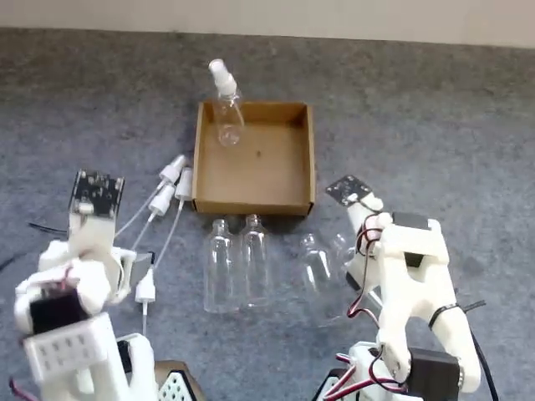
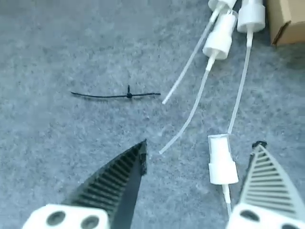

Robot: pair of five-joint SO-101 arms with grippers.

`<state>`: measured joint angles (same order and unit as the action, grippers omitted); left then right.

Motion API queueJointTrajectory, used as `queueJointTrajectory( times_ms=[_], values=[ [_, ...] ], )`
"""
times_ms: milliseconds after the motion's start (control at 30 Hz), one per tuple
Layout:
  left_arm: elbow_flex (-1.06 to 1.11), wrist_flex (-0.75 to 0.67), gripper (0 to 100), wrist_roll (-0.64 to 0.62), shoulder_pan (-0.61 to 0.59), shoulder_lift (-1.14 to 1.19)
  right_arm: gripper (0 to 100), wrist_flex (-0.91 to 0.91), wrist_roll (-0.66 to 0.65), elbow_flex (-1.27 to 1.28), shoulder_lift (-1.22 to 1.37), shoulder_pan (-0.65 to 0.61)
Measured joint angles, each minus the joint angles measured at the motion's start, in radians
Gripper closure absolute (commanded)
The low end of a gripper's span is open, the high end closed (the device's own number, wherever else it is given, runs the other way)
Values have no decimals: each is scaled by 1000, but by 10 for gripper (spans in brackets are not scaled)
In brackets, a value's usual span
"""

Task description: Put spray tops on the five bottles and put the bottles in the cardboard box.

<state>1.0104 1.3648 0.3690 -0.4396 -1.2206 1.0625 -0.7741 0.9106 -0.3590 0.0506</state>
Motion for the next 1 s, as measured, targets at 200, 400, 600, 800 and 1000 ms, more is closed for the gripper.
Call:
queueJointTrajectory(
  times_ms=[200, 400, 600, 800, 1000],
  values=[
    [-193, 35, 770, 0, 8, 381, 912, -57, 29, 2, 0, 55],
    [-279, 72, 775, 14, 133, 666, 912, -144, 29, 2, 0, 66],
    [-281, 58, 765, 0, 164, 789, 912, -153, 29, 2, 0, 92],
    [-227, -51, 766, -3, 164, 845, 912, -153, 29, 2, 0, 140],
    [-140, -137, 822, -3, 164, 862, 912, -164, 29, -3, 41, 160]
  ],
)
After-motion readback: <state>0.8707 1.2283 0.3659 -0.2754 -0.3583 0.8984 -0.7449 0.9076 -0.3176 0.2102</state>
